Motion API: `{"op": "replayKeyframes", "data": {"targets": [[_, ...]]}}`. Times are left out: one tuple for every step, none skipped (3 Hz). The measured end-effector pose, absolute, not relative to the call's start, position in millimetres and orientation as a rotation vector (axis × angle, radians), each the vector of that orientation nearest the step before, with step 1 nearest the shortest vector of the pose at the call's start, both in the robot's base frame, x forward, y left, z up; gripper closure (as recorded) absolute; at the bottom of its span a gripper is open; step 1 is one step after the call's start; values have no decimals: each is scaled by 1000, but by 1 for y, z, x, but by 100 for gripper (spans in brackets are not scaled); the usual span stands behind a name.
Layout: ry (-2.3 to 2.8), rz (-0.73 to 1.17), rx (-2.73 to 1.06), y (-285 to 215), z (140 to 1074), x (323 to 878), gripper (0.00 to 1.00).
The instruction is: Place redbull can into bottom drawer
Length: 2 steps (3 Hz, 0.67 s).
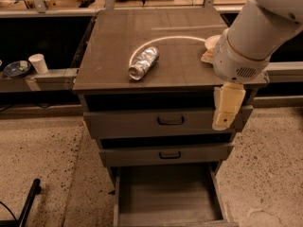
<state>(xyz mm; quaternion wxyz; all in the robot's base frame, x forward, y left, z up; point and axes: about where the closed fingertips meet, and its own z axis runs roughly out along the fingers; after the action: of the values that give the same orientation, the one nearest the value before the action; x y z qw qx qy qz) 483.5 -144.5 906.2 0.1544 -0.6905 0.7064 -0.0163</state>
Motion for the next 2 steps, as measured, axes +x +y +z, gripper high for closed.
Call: {"op": "replayKeyframes", "data": {"targets": [[2014,-52,-1978,-143,905,486,0],[1934,-77,-2092,-136,898,489,0]]}}
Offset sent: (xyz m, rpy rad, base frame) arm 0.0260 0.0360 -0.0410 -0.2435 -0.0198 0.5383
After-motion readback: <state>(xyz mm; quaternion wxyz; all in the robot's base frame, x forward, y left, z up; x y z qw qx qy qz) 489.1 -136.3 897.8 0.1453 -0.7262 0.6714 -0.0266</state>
